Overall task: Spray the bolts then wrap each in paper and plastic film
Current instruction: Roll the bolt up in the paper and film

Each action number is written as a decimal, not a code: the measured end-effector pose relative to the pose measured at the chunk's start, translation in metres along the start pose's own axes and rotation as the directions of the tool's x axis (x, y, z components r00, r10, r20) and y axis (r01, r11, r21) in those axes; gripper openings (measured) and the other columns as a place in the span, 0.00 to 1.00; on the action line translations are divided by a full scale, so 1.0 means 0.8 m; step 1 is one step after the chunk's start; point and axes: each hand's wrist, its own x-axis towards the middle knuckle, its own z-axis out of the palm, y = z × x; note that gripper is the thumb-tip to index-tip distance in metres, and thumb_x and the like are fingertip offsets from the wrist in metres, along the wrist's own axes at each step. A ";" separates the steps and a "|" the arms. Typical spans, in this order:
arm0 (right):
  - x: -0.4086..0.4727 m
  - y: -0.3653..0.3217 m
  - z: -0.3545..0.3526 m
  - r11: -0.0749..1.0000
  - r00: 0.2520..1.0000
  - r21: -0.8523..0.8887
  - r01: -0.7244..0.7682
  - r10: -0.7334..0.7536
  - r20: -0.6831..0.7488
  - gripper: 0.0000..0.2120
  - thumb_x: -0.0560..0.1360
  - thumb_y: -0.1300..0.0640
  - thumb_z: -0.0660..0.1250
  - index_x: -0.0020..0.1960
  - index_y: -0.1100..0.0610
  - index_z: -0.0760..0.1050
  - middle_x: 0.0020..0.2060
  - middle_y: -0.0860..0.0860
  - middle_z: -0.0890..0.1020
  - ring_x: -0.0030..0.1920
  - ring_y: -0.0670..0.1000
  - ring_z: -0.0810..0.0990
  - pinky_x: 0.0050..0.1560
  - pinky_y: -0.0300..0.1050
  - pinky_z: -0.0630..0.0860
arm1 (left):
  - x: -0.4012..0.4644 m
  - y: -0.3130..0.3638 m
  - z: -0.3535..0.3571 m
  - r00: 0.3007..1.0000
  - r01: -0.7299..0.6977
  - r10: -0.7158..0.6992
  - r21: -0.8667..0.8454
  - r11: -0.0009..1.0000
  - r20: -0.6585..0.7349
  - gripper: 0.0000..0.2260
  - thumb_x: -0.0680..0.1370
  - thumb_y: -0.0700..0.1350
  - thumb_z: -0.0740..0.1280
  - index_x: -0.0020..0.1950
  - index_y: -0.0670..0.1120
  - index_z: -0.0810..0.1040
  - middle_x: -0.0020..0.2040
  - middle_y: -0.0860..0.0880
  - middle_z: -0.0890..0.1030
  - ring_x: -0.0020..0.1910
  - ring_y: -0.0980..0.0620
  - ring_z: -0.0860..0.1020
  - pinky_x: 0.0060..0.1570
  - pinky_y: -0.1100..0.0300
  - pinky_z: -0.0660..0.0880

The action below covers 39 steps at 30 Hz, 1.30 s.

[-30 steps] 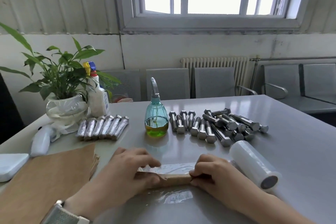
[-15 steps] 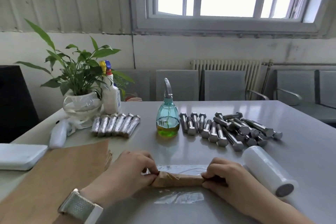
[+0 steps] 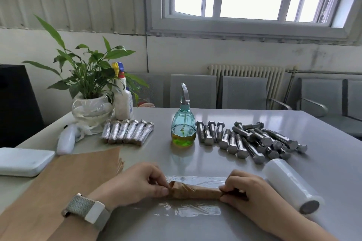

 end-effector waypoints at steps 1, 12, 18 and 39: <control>0.000 -0.001 0.000 1.000 1.000 0.000 -0.002 0.002 0.002 0.04 0.72 0.55 0.76 0.42 0.54 0.81 0.42 0.43 0.79 0.43 0.43 0.77 0.48 0.36 0.74 | -0.001 -0.001 0.000 1.000 0.021 -0.021 -0.004 1.000 -0.010 0.05 0.71 0.48 0.77 0.39 0.58 0.84 0.47 0.55 0.83 0.47 0.54 0.81 0.56 0.55 0.75; 0.001 -0.001 -0.001 1.000 1.000 0.018 -0.015 0.015 0.008 0.05 0.71 0.56 0.76 0.41 0.54 0.81 0.40 0.42 0.78 0.41 0.41 0.77 0.47 0.35 0.73 | -0.003 0.003 0.007 0.990 -0.008 0.033 0.177 0.984 -0.135 0.08 0.68 0.52 0.78 0.39 0.60 0.80 0.42 0.60 0.81 0.44 0.62 0.75 0.44 0.69 0.71; 0.002 -0.002 -0.001 1.000 1.000 0.015 -0.011 0.011 0.018 0.05 0.71 0.57 0.76 0.41 0.54 0.81 0.40 0.43 0.78 0.41 0.41 0.76 0.46 0.34 0.73 | -0.006 0.012 0.007 0.991 -0.039 0.063 0.200 0.979 -0.115 0.07 0.69 0.51 0.77 0.37 0.59 0.80 0.45 0.57 0.77 0.46 0.60 0.73 0.49 0.66 0.71; 0.003 0.008 0.004 0.999 1.000 0.034 -0.001 0.000 0.025 0.06 0.71 0.56 0.77 0.40 0.51 0.81 0.40 0.41 0.79 0.42 0.42 0.78 0.46 0.37 0.75 | -0.007 0.010 0.003 0.998 0.035 -0.037 -0.037 0.999 -0.047 0.03 0.71 0.50 0.73 0.41 0.59 0.84 0.46 0.54 0.84 0.44 0.54 0.82 0.52 0.53 0.77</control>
